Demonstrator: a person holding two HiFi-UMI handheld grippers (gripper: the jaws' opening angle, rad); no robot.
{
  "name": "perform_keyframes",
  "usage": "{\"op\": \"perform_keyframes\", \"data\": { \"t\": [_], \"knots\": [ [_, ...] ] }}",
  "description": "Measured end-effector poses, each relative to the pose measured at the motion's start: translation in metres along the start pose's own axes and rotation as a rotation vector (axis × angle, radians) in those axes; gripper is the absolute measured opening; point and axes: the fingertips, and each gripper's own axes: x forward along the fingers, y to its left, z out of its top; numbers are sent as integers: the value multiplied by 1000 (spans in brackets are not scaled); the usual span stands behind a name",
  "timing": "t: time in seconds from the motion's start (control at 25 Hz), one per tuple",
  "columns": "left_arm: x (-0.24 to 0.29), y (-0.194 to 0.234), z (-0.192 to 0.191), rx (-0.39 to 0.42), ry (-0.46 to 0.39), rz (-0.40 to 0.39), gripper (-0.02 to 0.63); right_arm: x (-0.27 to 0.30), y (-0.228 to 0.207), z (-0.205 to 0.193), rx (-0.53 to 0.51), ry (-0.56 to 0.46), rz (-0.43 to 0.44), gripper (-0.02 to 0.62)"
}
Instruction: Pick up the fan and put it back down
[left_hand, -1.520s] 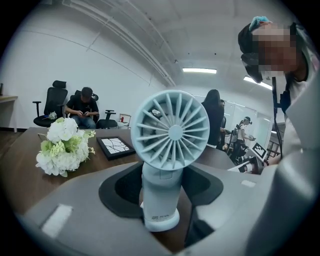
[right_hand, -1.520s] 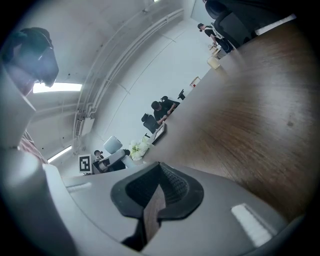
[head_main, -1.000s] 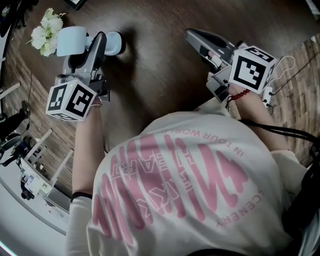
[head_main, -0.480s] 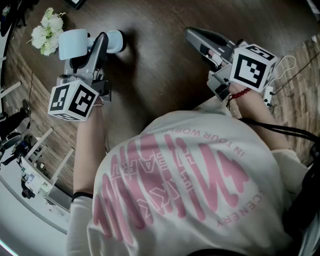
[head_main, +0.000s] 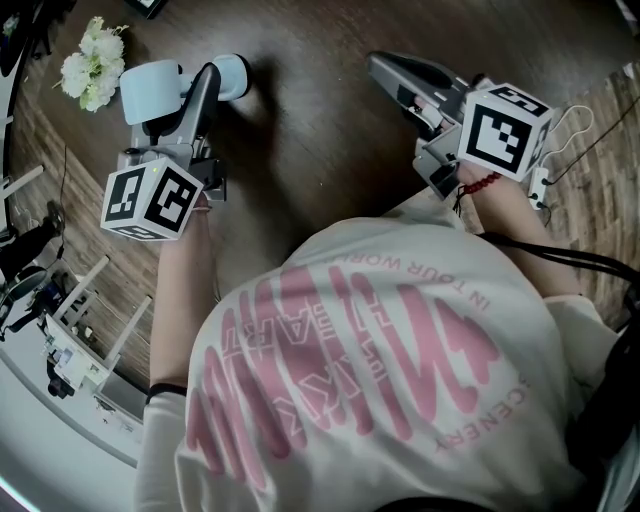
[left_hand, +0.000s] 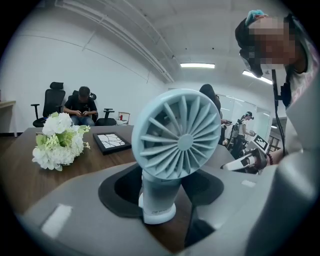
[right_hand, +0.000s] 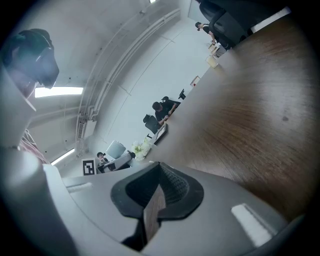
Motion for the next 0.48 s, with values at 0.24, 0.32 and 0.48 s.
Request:
{"op": "perform_keyframes", "data": {
  "t": [0.24, 0.32, 0.48],
  "knots": [
    [1, -5, -1, 2, 2, 10, 245, -3, 2, -4, -2, 0, 7, 6],
    [0, -6, -1, -5, -2, 13, 247, -5, 2, -4, -9, 3, -2, 6],
    [0, -9, -1, 5, -7, 17, 247, -9, 4, -5, -10, -4, 2, 6]
  ]
}}
